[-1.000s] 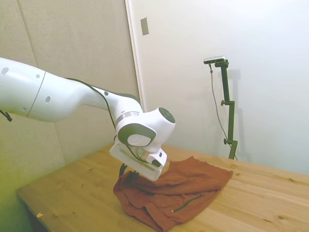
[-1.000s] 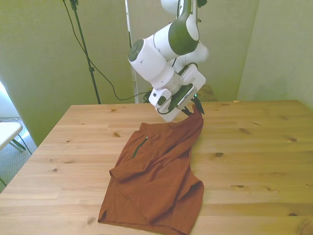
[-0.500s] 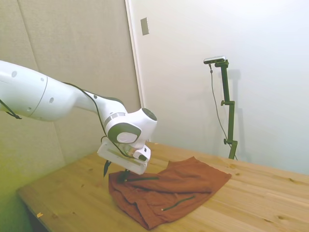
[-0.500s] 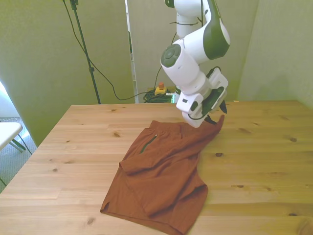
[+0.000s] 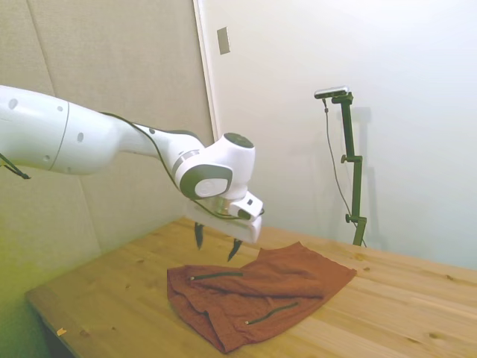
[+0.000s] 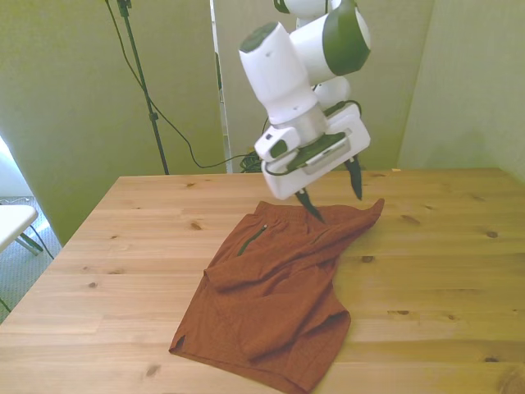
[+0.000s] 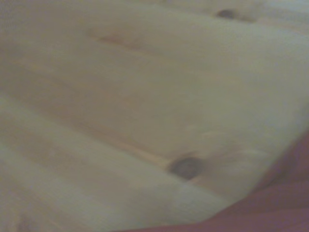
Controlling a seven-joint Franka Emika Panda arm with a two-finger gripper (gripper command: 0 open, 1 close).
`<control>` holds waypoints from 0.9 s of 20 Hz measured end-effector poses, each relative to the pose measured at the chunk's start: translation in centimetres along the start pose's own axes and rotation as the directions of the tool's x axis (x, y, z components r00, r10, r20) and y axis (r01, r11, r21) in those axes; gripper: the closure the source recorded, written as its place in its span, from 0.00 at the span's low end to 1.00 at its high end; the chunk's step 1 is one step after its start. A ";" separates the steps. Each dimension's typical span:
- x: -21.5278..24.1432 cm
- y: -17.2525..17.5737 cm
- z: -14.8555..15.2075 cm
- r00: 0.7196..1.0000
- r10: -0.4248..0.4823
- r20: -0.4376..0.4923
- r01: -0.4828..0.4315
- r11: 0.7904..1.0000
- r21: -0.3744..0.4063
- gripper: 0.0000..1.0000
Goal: Unfold the shorts
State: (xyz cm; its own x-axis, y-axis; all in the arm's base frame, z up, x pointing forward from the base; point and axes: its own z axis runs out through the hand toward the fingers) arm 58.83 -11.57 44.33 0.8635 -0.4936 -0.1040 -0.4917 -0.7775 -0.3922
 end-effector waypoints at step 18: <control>8.8 12.8 -1.2 0.642 0.632 -0.435 -0.706 0.708 -0.014 0.00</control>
State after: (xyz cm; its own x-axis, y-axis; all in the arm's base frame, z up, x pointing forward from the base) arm 59.96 -26.35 39.52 0.1948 -0.9774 0.0827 -0.9593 -0.2074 -0.1915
